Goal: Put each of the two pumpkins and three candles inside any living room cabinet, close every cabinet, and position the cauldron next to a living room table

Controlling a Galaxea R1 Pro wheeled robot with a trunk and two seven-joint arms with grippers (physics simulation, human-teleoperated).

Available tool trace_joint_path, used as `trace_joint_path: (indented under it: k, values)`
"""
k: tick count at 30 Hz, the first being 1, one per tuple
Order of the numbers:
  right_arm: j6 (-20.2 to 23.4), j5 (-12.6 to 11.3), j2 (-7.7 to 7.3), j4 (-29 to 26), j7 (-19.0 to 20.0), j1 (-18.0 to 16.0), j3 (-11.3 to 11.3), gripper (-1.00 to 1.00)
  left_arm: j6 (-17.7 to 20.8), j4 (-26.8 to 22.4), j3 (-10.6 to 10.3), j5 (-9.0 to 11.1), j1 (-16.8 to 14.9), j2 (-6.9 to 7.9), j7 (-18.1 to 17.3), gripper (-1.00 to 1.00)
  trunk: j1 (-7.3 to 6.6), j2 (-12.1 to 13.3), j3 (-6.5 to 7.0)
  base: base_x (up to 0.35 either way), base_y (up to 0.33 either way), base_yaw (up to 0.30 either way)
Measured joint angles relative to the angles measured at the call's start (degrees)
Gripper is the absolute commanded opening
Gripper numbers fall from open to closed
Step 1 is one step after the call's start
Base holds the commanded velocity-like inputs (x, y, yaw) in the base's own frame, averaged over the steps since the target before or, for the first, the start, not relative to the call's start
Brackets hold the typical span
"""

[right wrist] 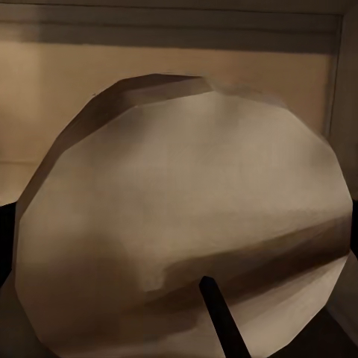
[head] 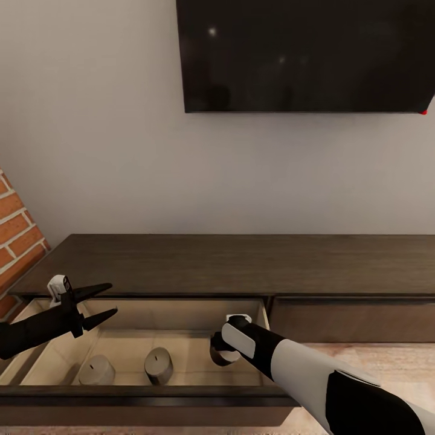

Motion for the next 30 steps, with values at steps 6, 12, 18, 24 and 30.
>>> trace_joint_path:
  k: [6,12,18,24,30]
  values:
    - [-0.27,0.06,0.0,0.0,0.04,0.0,0.0,-1.0,0.0,-0.12,0.02,0.0,0.0,0.0,0.0,1.0,0.15,-0.08,-1.33,0.0,0.0,0.0]
    - [-0.39,0.28,0.0,-0.01,0.08,-0.01,0.0,-1.0,0.0,-0.13,0.02,0.04,0.0,0.0,0.0,1.0,0.2,-0.11,-1.78,0.0,0.0,0.0]
    - [-0.4,0.29,0.0,-0.07,0.09,-0.01,0.01,-1.0,0.0,-0.13,0.02,0.04,0.0,0.0,0.0,1.0,0.2,-0.11,-1.78,0.022,0.0,0.0]
    - [-0.4,0.32,0.0,-0.1,0.08,-0.01,0.03,-1.0,0.0,-0.13,0.02,0.04,0.0,0.0,0.0,1.0,0.2,-0.11,-1.78,0.092,0.0,0.0]
    - [-0.4,0.31,0.0,-0.1,0.08,-0.01,0.05,-1.0,0.0,-0.13,0.02,0.04,0.0,0.0,0.0,1.0,0.2,-0.11,-1.78,0.007,0.0,0.0]
